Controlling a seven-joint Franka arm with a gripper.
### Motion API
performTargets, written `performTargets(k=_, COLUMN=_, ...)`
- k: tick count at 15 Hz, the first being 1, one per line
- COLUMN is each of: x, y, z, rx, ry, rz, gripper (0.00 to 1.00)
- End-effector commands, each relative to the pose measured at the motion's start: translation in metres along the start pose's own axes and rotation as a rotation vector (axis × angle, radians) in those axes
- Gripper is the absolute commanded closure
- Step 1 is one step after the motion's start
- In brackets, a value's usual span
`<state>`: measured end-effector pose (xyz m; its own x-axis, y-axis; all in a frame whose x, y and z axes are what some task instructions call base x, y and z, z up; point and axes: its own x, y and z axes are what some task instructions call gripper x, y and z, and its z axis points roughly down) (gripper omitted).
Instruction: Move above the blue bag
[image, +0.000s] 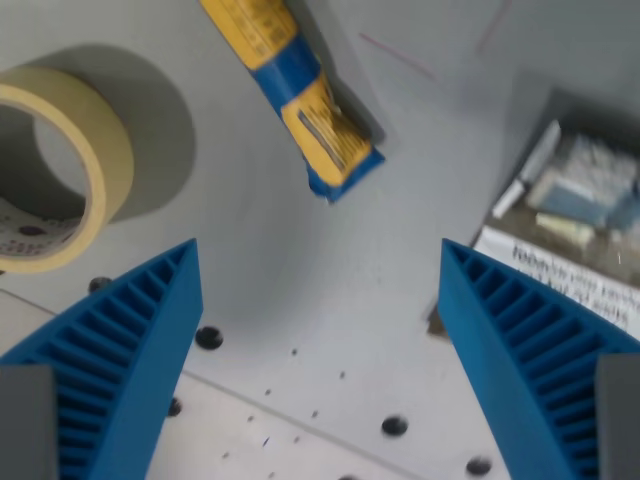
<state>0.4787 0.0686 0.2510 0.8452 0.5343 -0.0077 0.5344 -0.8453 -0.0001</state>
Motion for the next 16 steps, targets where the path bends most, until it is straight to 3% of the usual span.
performTargets(k=1, x=0.008, y=-0.002, z=0.009, rx=0.024, ry=0.046, rz=-0.259, gripper=0.00)
performTargets(k=6, x=0.021, y=-0.007, z=0.028, rx=0.033, ry=0.043, rz=-0.376, gripper=0.00)
performTargets(k=16, x=0.044, y=-0.013, z=0.060, rx=0.047, ry=0.032, rz=-0.489, gripper=0.00)
